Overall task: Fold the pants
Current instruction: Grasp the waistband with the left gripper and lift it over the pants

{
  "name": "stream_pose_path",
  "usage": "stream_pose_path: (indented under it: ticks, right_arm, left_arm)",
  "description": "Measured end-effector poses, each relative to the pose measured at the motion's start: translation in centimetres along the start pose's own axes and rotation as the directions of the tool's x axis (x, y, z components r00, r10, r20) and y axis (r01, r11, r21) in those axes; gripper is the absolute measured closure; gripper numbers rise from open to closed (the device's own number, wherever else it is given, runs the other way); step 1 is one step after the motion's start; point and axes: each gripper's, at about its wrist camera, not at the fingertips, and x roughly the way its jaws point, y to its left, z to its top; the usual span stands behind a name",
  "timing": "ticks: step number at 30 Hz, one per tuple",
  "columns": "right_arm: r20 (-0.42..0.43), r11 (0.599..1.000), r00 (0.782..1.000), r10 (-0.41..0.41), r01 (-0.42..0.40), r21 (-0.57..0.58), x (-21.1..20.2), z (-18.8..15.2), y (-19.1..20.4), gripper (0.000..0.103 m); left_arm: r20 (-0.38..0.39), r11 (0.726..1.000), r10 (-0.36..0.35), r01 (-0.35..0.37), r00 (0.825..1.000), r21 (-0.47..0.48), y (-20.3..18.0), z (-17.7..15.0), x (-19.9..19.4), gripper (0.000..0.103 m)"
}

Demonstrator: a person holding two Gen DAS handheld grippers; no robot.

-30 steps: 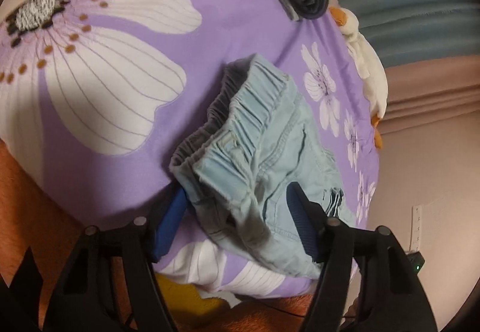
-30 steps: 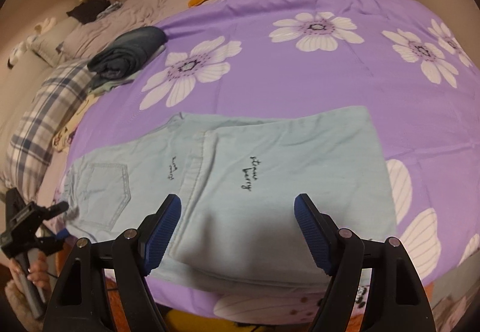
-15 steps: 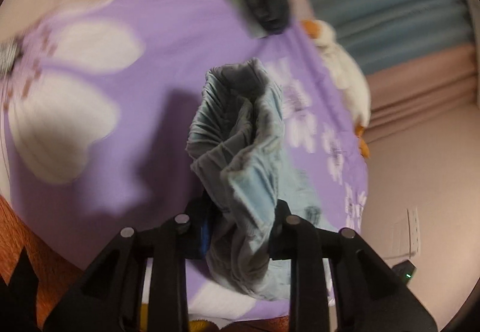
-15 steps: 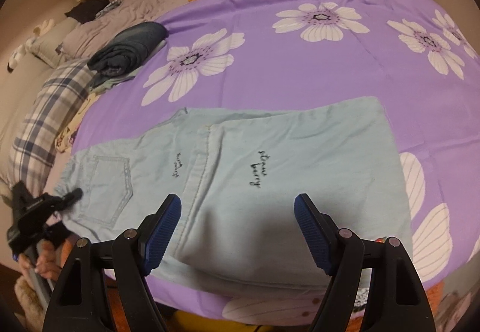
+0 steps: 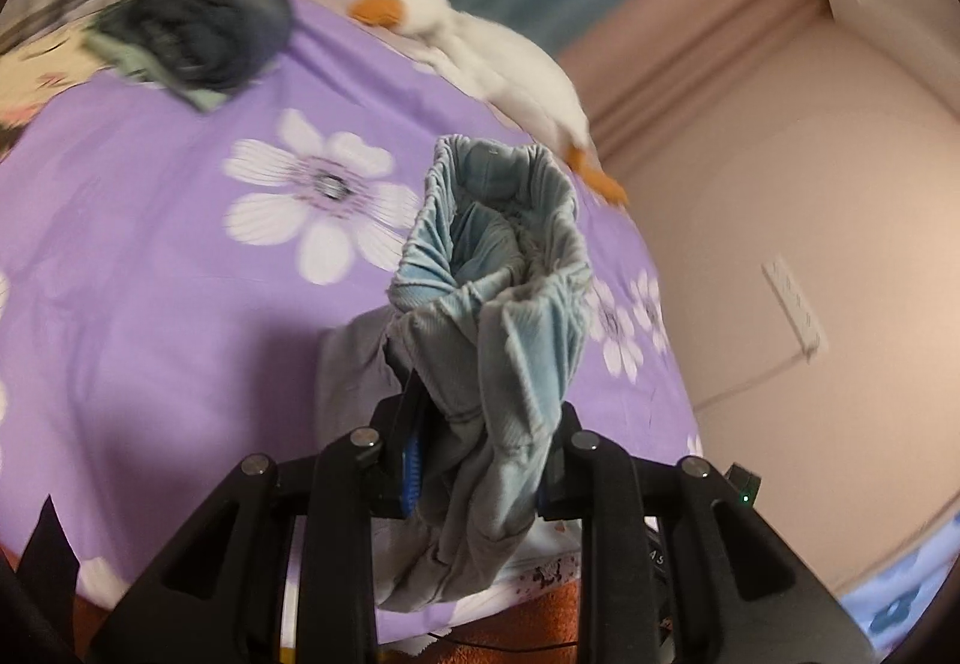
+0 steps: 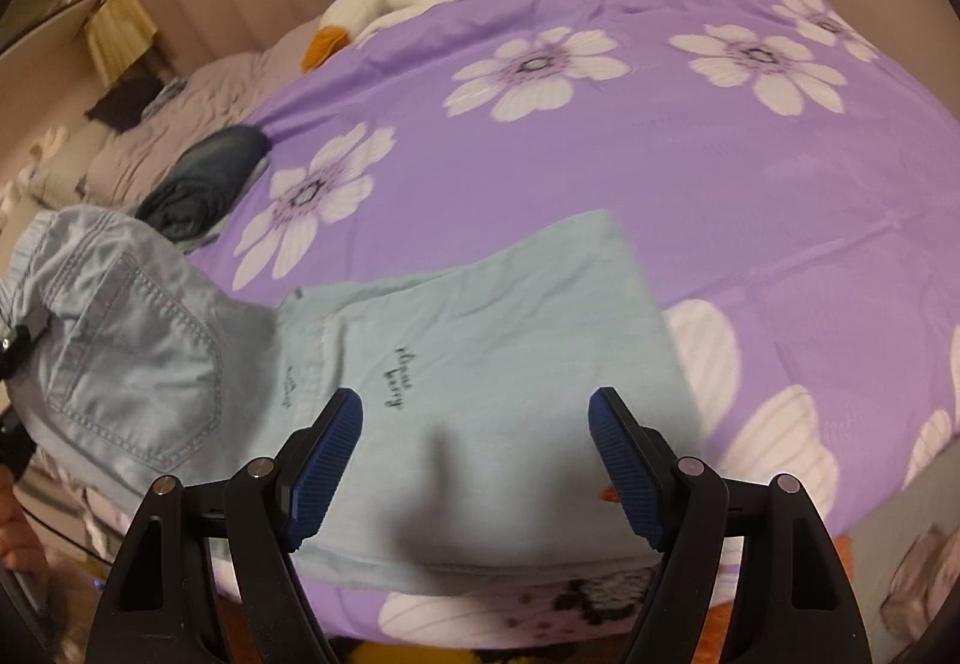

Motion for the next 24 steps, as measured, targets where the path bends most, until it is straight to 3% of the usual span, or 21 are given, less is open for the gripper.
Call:
stream_pose_path:
  ticks: [6,11,18,24]
  right_arm:
    - [0.036,0.998,0.999,-0.021,0.019,0.058,-1.3,-0.2,-2.5,0.025]
    - [0.061,0.994,0.997,-0.038,0.031,0.103,-2.1,-0.4,-4.5,0.025]
    - [0.054,0.979,0.996,-0.069,0.057,0.195,-2.3,-0.9,-7.0,0.025]
    - [0.039,0.971,0.997,-0.067,0.056,0.231,-2.3,-1.6,-8.2,0.025]
  left_arm:
    - [-0.099,0.992,-0.006,0.019,0.995,0.126,-4.0,-1.4,4.4,0.078]
    - [-0.211,0.976,0.001,0.044,0.977,0.211,-6.2,-2.4,10.0,0.077]
    - [-0.383,0.973,0.055,0.035,0.922,0.226,-6.2,-6.7,17.1,0.077]
    - [-0.466,0.972,0.063,0.051,0.882,0.227,-5.9,-8.7,20.0,0.070]
